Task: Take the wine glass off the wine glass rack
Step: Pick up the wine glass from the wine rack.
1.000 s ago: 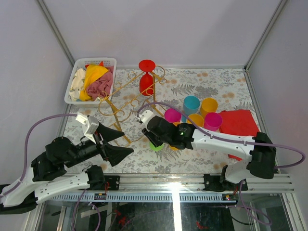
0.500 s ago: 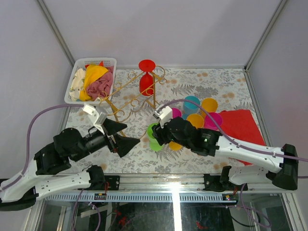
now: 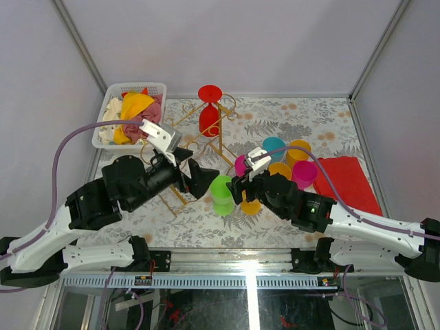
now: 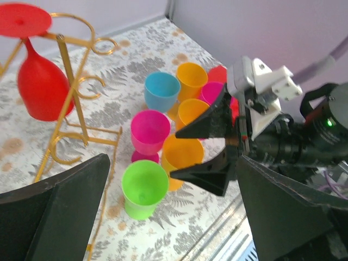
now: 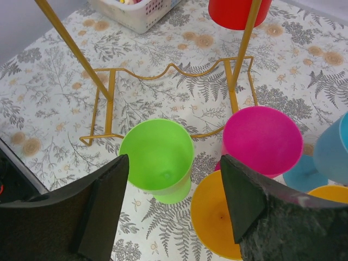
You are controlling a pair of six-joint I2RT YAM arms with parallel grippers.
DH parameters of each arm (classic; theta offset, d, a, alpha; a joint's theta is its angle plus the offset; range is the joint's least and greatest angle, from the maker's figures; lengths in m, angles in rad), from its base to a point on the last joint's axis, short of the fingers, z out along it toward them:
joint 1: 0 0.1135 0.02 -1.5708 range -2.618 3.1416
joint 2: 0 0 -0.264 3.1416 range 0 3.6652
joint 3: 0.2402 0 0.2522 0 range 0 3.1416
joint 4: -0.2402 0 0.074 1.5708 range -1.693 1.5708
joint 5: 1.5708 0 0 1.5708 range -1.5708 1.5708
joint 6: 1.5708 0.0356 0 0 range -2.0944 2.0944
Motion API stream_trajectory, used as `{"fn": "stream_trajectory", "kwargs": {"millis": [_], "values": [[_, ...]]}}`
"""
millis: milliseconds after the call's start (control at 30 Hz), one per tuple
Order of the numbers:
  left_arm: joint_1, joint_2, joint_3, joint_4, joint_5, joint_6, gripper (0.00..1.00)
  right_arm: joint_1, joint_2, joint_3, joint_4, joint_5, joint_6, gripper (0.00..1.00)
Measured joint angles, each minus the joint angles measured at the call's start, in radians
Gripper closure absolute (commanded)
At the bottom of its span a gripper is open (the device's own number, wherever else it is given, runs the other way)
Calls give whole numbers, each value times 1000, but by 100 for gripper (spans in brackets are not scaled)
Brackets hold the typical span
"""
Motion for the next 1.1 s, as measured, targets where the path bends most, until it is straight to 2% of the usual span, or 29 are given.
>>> {"fn": "stream_trajectory", "kwargs": {"millis": [100, 200, 400, 567, 700, 900, 1100], "values": [[18, 43, 51, 1, -19, 33, 0, 0, -5, -4, 3, 13, 3, 17], [95, 74, 83, 0, 0, 62, 0, 0, -4, -3, -2, 13, 5, 14], [444, 193, 194, 0, 203, 79, 0, 0, 0, -3, -26, 29, 4, 5], [659, 305, 258, 2, 428, 67, 0, 0, 0, 4, -39, 29, -2, 1], [813, 441, 371, 6, 613, 33, 0, 0, -6, 8, -40, 29, -11, 0], [973, 612, 470, 32, 836, -59, 4, 0, -26, 8, -47, 29, -40, 1], [1012, 749, 514, 54, 936, -145, 11, 0, -95, 0, -37, 27, -53, 1]]}}
